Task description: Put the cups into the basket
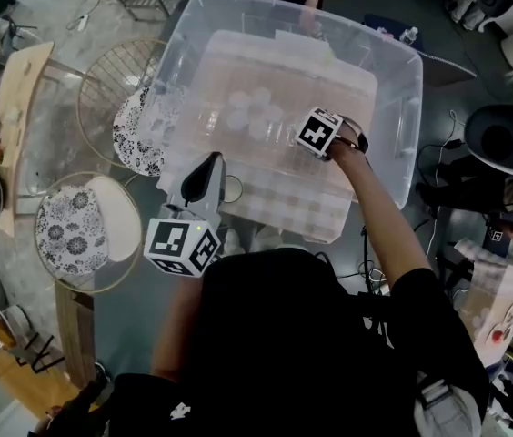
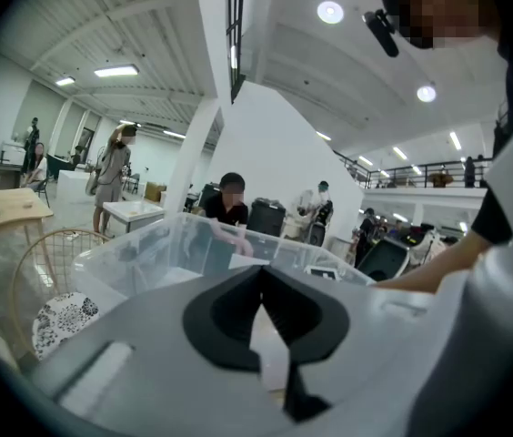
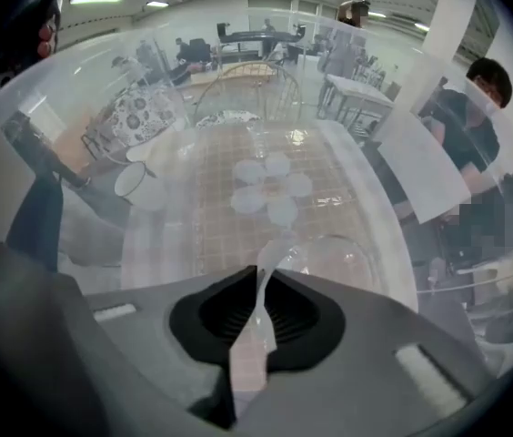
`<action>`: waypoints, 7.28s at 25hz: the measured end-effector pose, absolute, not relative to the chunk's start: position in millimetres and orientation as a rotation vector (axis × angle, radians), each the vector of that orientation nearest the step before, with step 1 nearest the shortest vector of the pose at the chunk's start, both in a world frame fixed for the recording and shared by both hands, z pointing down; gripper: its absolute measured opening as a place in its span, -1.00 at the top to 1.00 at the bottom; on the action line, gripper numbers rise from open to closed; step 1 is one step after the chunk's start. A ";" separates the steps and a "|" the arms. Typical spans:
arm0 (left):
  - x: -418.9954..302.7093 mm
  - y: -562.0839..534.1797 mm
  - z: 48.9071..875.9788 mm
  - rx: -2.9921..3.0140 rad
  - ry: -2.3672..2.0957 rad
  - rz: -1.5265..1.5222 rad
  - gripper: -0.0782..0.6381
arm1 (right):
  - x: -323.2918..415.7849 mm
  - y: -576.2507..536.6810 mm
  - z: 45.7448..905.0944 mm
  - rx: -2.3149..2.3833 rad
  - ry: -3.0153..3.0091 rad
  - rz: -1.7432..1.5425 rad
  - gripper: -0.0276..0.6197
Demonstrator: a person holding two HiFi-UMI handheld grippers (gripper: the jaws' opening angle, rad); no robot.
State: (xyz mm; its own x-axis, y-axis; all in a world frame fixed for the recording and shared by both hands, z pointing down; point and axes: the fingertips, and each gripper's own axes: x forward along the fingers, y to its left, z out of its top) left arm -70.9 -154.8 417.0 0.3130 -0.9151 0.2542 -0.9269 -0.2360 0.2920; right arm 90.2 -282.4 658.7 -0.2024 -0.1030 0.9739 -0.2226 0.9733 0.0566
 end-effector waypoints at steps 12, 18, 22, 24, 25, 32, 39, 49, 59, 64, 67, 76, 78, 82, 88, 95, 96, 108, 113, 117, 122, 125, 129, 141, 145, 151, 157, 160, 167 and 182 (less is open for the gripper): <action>-79.1 -146.0 414.6 2.167 -1.690 0.052 0.76 | 98.1 -268.2 703.7 0.122 -1.678 0.057 0.82; -85.8 -136.1 413.3 2.143 -1.727 0.062 0.76 | 101.8 -261.0 714.9 0.090 -1.658 0.053 0.82; -92.4 -132.1 410.1 2.126 -1.766 0.048 0.76 | 102.4 -260.9 718.5 0.078 -1.643 0.026 0.82; -95.6 -128.9 410.1 2.122 -1.772 0.045 0.76 | 102.5 -259.4 720.6 0.072 -1.632 0.011 0.82; -98.0 -127.3 409.7 2.119 -1.777 0.042 0.76 | 102.0 -258.5 721.1 0.066 -1.627 0.000 0.82; -108.0 -122.8 405.6 2.117 -1.797 0.010 0.76 | 102.2 -254.1 714.0 0.059 -1.619 0.002 0.66; -109.0 -125.6 404.2 2.144 -1.766 -0.014 0.76 | 107.4 -250.5 690.6 0.098 -1.670 0.045 0.66; -108.9 -125.6 403.6 2.181 -1.715 -0.035 0.76 | 111.9 -259.6 639.3 0.288 -1.761 0.064 0.84; -106.4 -124.3 400.0 2.225 -1.671 -0.043 0.76 | 76.7 -260.8 540.0 0.461 -2.067 0.075 0.91; -103.6 -123.0 398.8 2.247 -1.648 -0.038 0.76 | 51.4 -245.0 470.0 0.551 -2.294 0.031 0.91; -104.5 -120.9 397.3 2.256 -1.643 -0.038 0.76 | 34.9 -229.9 424.7 0.620 -2.470 0.014 0.91; -116.1 -105.9 385.6 2.291 -1.657 -0.050 0.76 | -2.4 -171.4 347.4 0.700 -2.835 -0.054 0.91; -118.7 -102.5 384.5 2.296 -1.659 -0.044 0.76 | -9.8 -158.7 341.6 0.688 -2.881 -0.066 0.91; -119.1 -94.0 380.8 2.346 -1.640 -0.013 0.76 | -25.7 -135.4 340.7 0.641 -2.928 -0.049 0.91; -124.1 -84.4 377.7 2.349 -1.645 -0.041 0.76 | -44.0 -112.2 357.3 0.558 -2.922 -0.003 0.91; -139.2 -70.1 377.3 2.315 -1.704 -0.049 0.76 | -72.3 -85.2 415.5 0.334 -2.796 0.011 0.91; -141.8 -67.6 377.6 2.308 -1.712 -0.050 0.76 | -75.6 -81.6 424.5 0.307 -2.774 0.016 0.91; -167.9 -45.7 385.1 2.224 -1.792 -0.054 0.76 | -91.0 -55.5 574.6 0.080 -2.377 0.037 0.64; -178.1 -38.4 387.4 2.189 -1.824 -0.050 0.76 | -92.7 -50.6 628.0 -0.021 -2.188 -0.055 0.60; -183.4 -32.8 390.4 2.162 -1.846 -0.043 0.76 | -92.9 -42.1 665.8 -0.118 -2.055 -0.126 0.56; -189.9 -28.1 394.0 2.131 -1.873 -0.036 0.76 | -94.7 -42.0 693.1 -0.172 -1.946 -0.210 0.56; -194.3 -24.6 395.9 2.111 -1.891 -0.032 0.76 | -92.6 -39.9 708.4 -0.213 -1.876 -0.241 0.56; -199.8 -20.6 396.8 2.088 -1.915 -0.032 0.76 | -91.1 -38.9 723.9 -0.244 -1.799 -0.280 0.56; -207.7 -13.0 399.7 2.049 -1.946 -0.028 0.76 | -91.0 -42.9 748.4 -0.291 -1.616 -0.395 0.59; -208.9 -13.1 399.6 2.045 -1.948 -0.026 0.76 | -91.0 -43.1 750.6 -0.314 -1.586 -0.411 0.61; -212.3 -13.5 399.6 2.040 -1.951 -0.036 0.76 | -89.9 -39.7 751.6 -0.350 -1.565 -0.427 0.65; -212.3 -15.8 400.5 2.039 -1.951 -0.038 0.76 | -89.0 -38.7 753.3 -0.359 -1.555 -0.433 0.71; -212.7 -16.1 400.4 2.035 -1.955 -0.041 0.76 | -87.3 -40.2 750.8 -0.355 -1.561 -0.424 0.73; -213.0 -20.2 399.6 2.027 -1.953 -0.057 0.76 | -81.0 -42.7 744.4 -0.305 -1.612 -0.398 0.76; -195.8 -39.1 399.9 2.079 -1.892 -0.052 0.76 | -85.7 -33.9 688.5 -0.242 -1.802 -0.333 0.79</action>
